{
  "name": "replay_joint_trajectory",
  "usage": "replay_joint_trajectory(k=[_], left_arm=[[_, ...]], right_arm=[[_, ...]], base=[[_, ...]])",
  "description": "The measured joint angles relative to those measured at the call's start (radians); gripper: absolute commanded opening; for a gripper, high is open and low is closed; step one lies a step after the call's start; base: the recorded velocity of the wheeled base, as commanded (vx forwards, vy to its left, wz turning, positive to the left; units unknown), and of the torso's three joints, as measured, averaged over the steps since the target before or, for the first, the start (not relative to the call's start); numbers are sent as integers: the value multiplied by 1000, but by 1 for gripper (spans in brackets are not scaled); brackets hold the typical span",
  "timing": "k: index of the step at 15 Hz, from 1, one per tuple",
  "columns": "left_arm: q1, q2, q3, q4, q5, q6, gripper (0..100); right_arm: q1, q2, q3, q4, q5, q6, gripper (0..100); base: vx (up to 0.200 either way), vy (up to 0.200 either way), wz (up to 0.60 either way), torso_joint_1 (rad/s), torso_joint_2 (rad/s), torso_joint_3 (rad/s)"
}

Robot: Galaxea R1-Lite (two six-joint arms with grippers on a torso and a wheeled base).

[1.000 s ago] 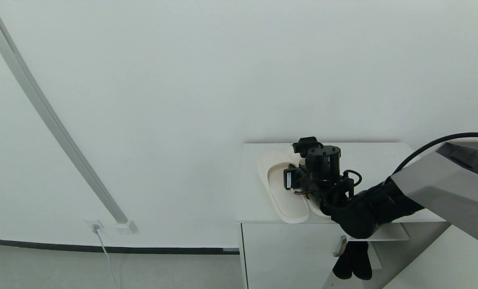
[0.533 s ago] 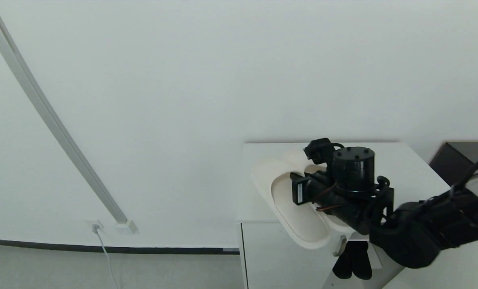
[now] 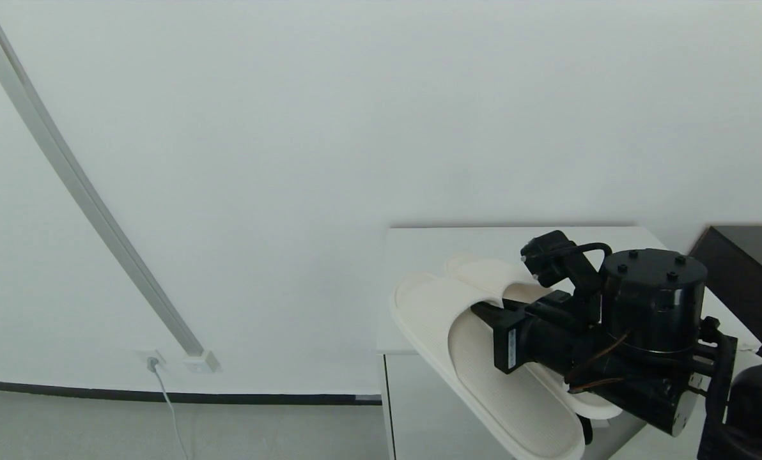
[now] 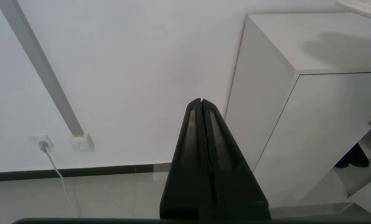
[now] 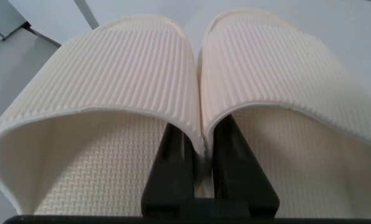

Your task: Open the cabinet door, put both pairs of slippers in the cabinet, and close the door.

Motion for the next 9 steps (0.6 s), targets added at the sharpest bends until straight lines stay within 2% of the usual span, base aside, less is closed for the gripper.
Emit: replay_joint_trajectory(k=[6, 9], left_arm=[[1, 0, 0, 0, 0, -1, 0], [1, 0, 0, 0, 0, 2, 0]], right_arm=[[4, -6, 6, 1, 0, 0, 0], [4, -6, 11, 2, -1, -2, 0]], base=[[-200, 0, 0, 2, 2, 2], [0, 0, 0, 0, 0, 0]])
